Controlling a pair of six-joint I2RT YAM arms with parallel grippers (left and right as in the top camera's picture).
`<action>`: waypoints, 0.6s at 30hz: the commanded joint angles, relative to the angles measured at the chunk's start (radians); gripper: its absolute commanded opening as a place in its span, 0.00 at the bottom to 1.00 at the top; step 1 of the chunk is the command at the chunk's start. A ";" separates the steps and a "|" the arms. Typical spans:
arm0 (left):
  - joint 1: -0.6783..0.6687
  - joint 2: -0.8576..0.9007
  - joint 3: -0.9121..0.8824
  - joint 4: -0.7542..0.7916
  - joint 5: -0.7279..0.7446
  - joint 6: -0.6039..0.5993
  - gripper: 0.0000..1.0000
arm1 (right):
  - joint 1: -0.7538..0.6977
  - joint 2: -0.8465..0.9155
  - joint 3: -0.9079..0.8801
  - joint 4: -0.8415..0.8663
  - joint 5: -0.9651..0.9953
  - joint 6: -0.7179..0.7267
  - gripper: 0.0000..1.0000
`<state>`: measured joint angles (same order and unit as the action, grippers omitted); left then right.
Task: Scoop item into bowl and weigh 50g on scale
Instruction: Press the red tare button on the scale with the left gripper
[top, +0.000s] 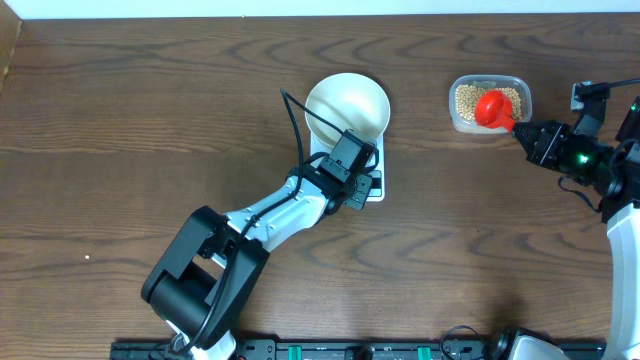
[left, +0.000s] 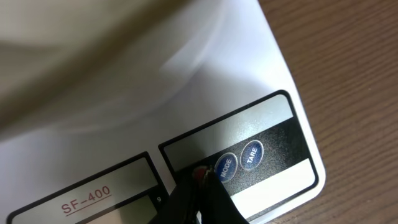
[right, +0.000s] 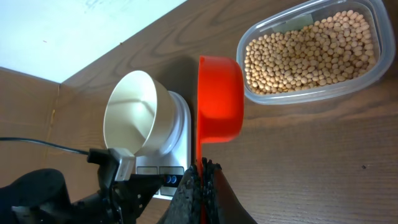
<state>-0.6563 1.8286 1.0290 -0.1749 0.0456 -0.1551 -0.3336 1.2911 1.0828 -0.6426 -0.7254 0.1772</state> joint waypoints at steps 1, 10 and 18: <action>0.005 -0.045 -0.002 0.013 -0.013 0.024 0.07 | -0.003 -0.008 0.017 0.000 -0.006 -0.018 0.01; 0.005 -0.034 -0.003 0.022 -0.013 0.024 0.08 | -0.003 -0.008 0.017 -0.001 -0.006 -0.018 0.01; 0.005 0.051 -0.003 0.019 -0.013 0.024 0.07 | -0.003 -0.008 0.017 -0.005 -0.006 -0.018 0.01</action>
<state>-0.6563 1.8244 1.0290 -0.1524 0.0456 -0.1486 -0.3336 1.2911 1.0828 -0.6430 -0.7254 0.1741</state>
